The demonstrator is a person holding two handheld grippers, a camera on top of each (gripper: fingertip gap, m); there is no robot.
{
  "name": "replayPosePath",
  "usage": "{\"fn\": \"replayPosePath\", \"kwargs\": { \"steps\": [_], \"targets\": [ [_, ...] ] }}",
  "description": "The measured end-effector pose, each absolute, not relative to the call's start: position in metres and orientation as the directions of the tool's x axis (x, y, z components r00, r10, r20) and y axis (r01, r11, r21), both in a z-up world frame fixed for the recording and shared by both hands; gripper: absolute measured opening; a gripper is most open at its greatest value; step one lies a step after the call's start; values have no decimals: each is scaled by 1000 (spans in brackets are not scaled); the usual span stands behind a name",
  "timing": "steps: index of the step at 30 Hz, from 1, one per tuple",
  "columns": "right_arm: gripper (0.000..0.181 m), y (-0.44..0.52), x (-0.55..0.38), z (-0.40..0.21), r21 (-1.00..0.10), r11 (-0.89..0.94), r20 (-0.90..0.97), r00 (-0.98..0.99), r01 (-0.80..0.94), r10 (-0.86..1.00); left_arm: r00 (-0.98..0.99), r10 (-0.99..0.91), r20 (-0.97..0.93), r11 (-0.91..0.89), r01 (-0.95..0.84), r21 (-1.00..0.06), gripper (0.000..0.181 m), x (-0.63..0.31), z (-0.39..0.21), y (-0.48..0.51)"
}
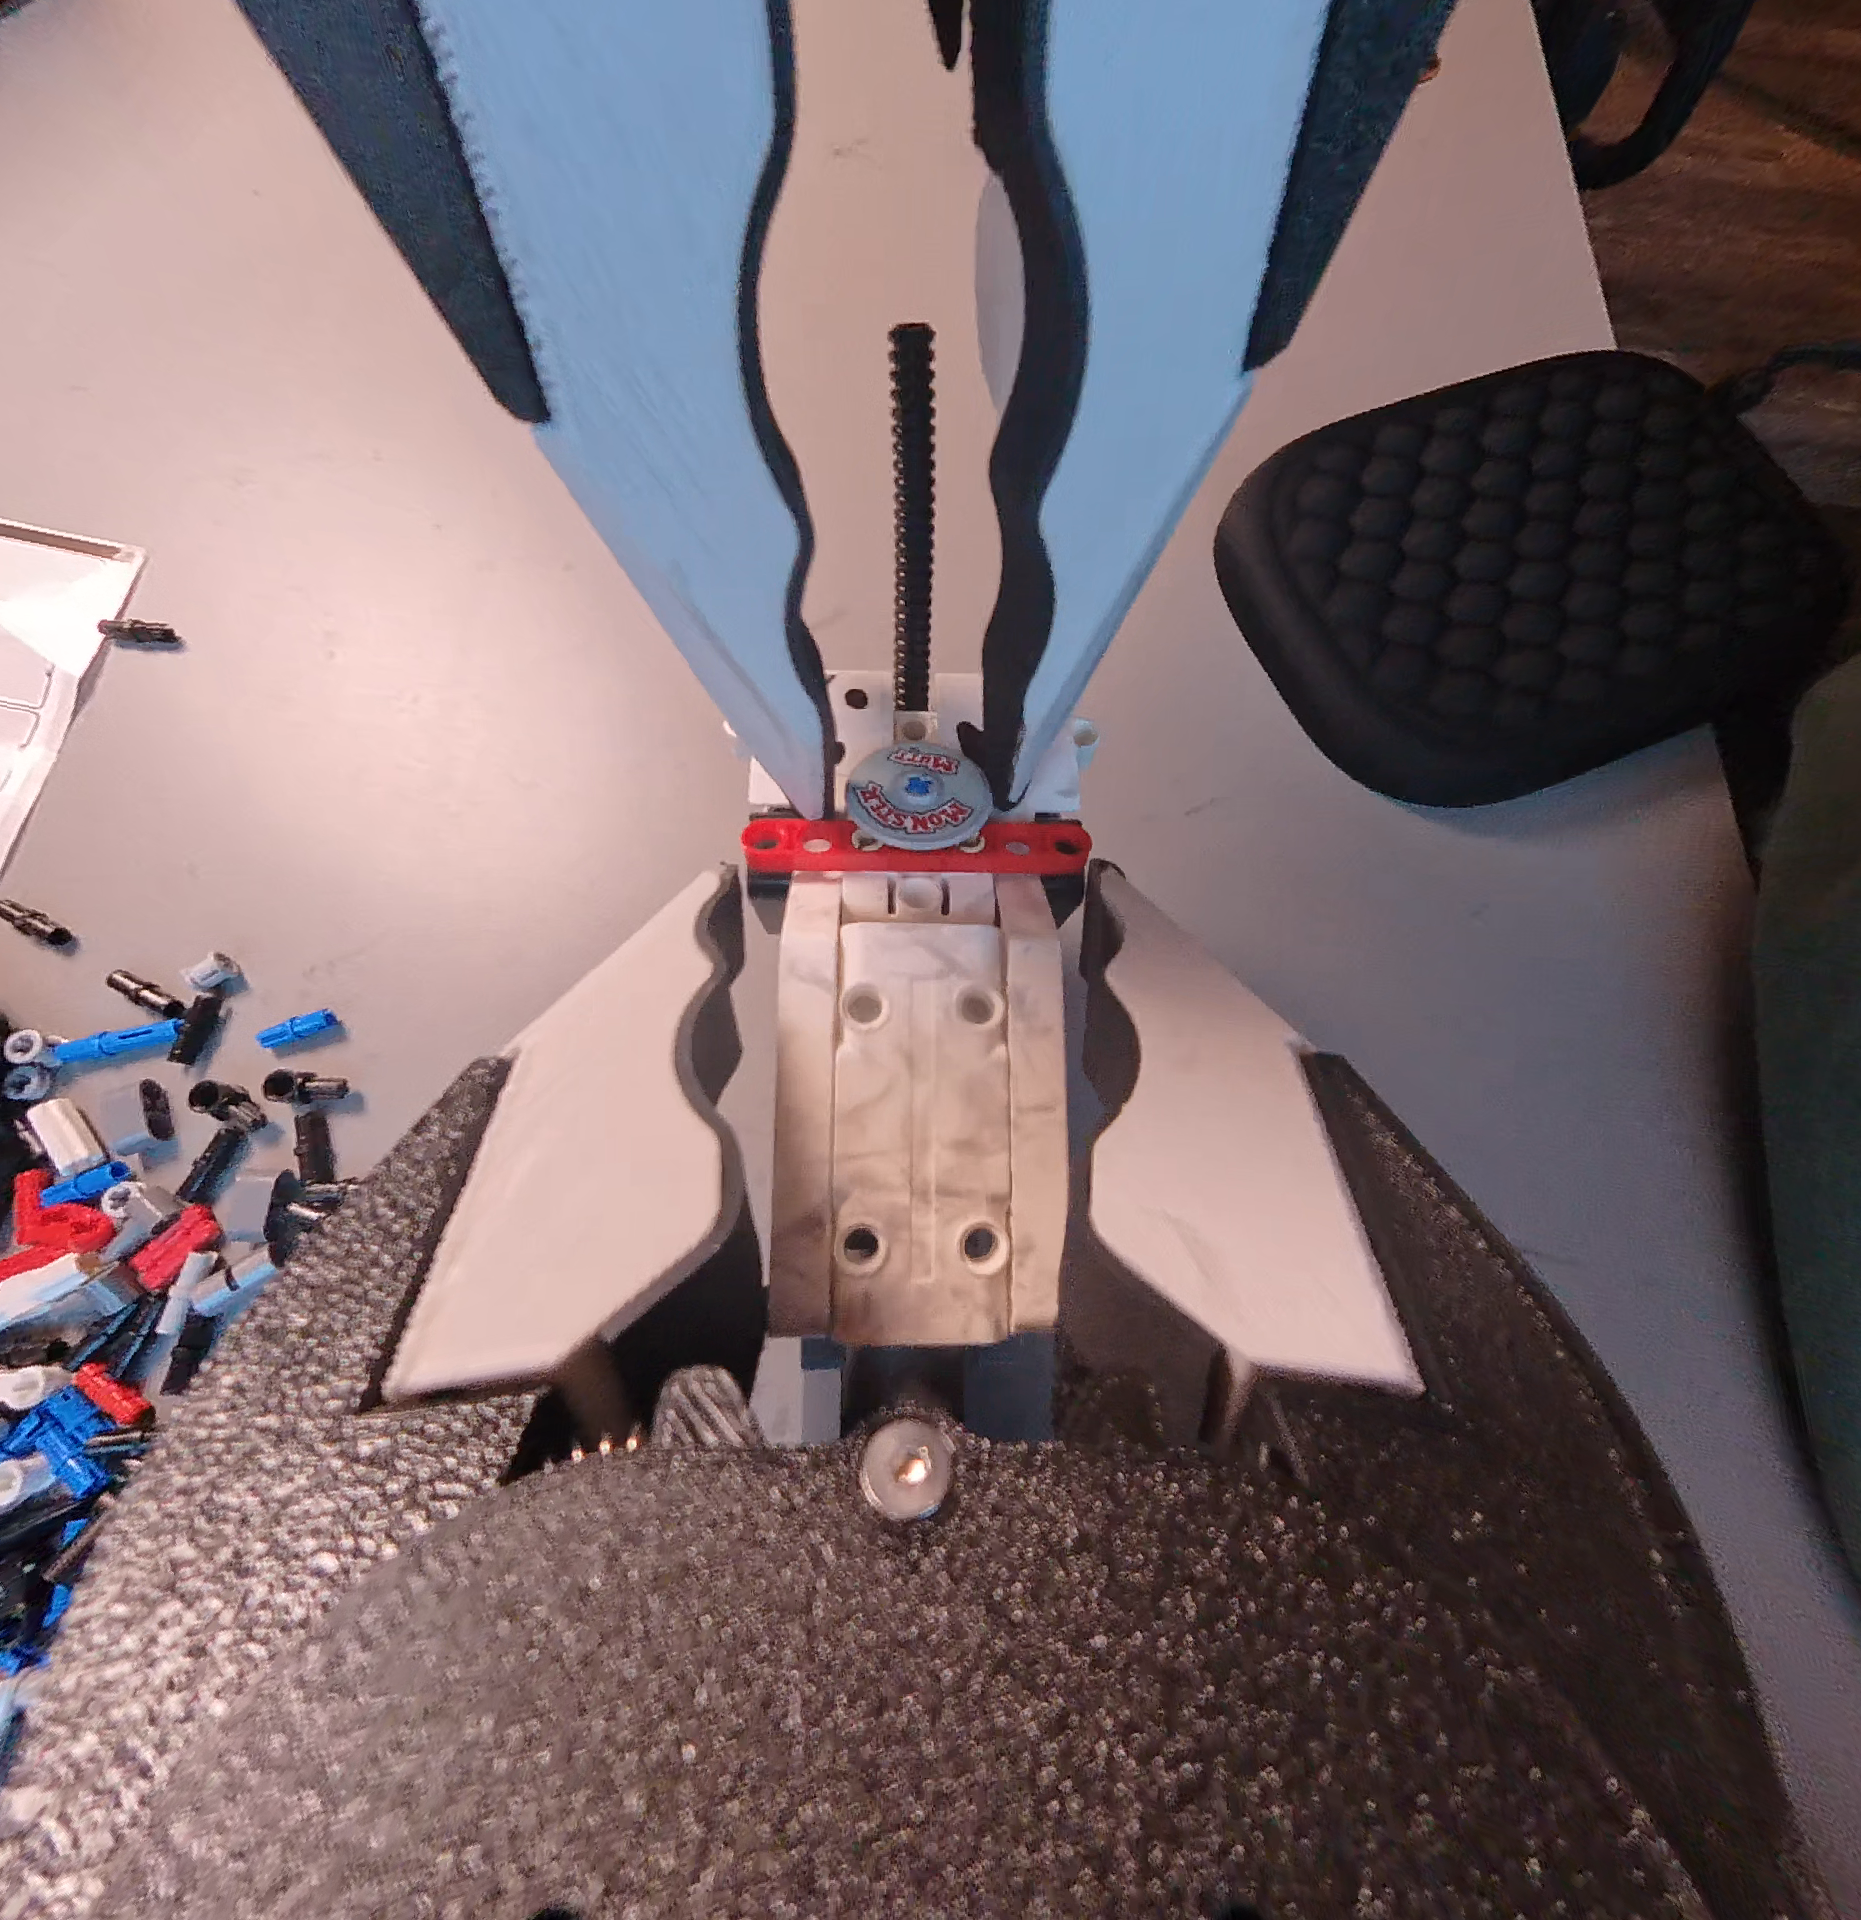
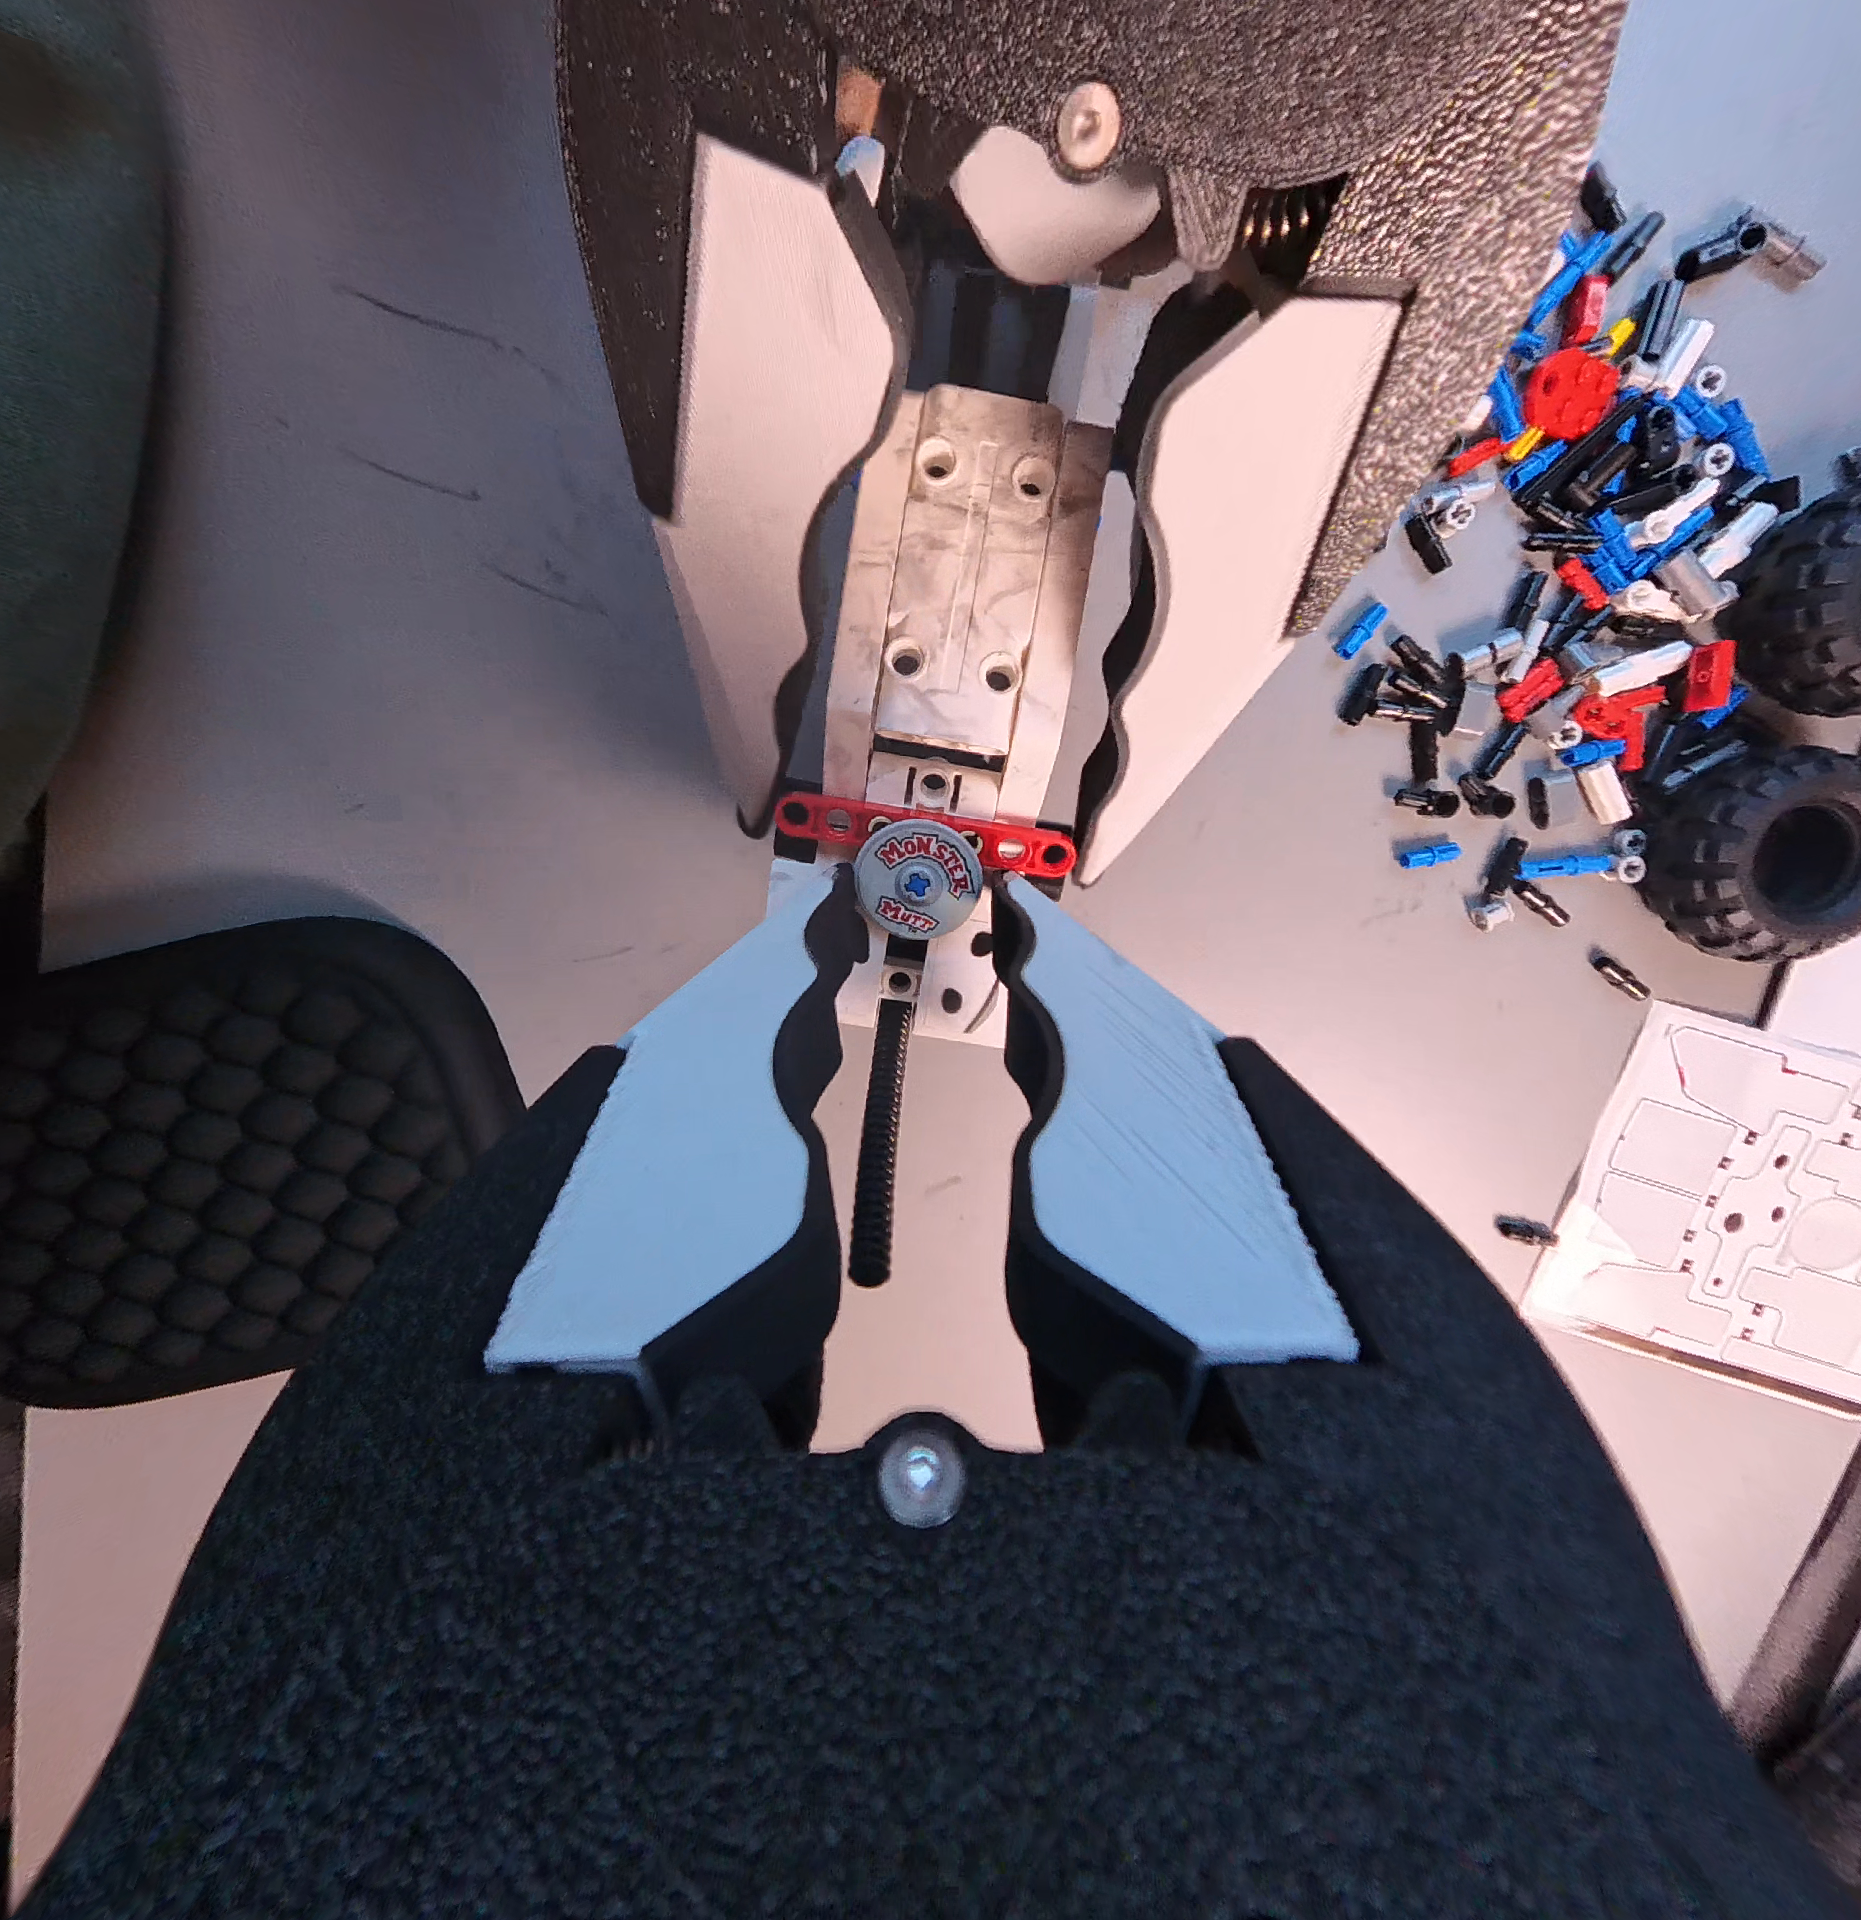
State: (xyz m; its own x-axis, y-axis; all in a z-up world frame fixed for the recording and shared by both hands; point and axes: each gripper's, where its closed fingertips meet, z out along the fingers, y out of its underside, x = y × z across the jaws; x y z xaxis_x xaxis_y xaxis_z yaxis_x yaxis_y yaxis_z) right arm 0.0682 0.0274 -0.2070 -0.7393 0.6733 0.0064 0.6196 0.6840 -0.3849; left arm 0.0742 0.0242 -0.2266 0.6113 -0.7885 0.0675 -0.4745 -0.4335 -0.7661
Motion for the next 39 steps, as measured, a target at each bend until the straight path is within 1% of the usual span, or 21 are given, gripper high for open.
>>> {"fn": "replayPosePath", "kwargs": {
  "steps": [5, 12, 13, 14, 15, 16, 20, 22, 26, 29, 33, 37, 39],
  "targets": [
    [22, 25, 68, -207, -373, 717, 39, -762, 589, 646, 615, -786, 62, -428, -470, -772, 63, 76, -226, 23],
    [21, 24, 69, -205, -418, 707, 15, -774, 570, 633, 607, -792, 62, -425, -476, -770, 62, 75, -227, 22],
    [21, 22, 69, -199, -445, 697, 4, -777, 563, 630, 608, -792, 61, -426, -478, -768, 62, 74, -228, 22],
    [21, 20, 66, -184, -495, 666, -5, -768, 558, 640, 610, -790, 63, -429, -475, -768, 62, 74, -228, 22],
    [21, 27, 64, -174, -483, 680, 43, -761, 552, 648, 612, -788, 67, -432, -472, -769, 62, 73, -228, 22],
    [21, 38, 67, -172, -427, 720, 98, -763, 548, 639, 611, -788, 68, -431, -470, -770, 62, 73, -228, 21],
    [22, 35, 76, -161, -452, 689, 75, -745, 567, 663, 610, -789, 76, -433, -464, -773, 62, 73, -227, 22],
    [22, 37, 77, -161, -465, 679, 94, -731, 568, 676, 612, -789, 63, -426, -469, -774, 62, 73, -227, 21],
    [22, 31, 77, -172, -481, 671, 113, -719, 564, 686, 615, -786, 60, -428, -472, -770, 62, 73, -227, 21],
    [22, 15, 81, -172, -504, 672, 119, -727, 542, 676, 605, -796, 5, -394, -511, -764, 63, 68, -226, 17],
    [23, -9, 99, -194, -461, 720, 136, -761, 518, 635, 612, -790, -19, -383, -519, -764, 62, 61, -224, 16],
    [23, -23, 107, -234, -417, 721, 125, -751, 553, 648, 604, -797, -4, -392, -523, -757, 59, 62, -229, 15],
    [23, -26, 107, -250, -417, 699, 113, -730, 581, 674, 606, -796, -1, -396, -522, -755, 57, 63, -231, 15]
  ]
}}
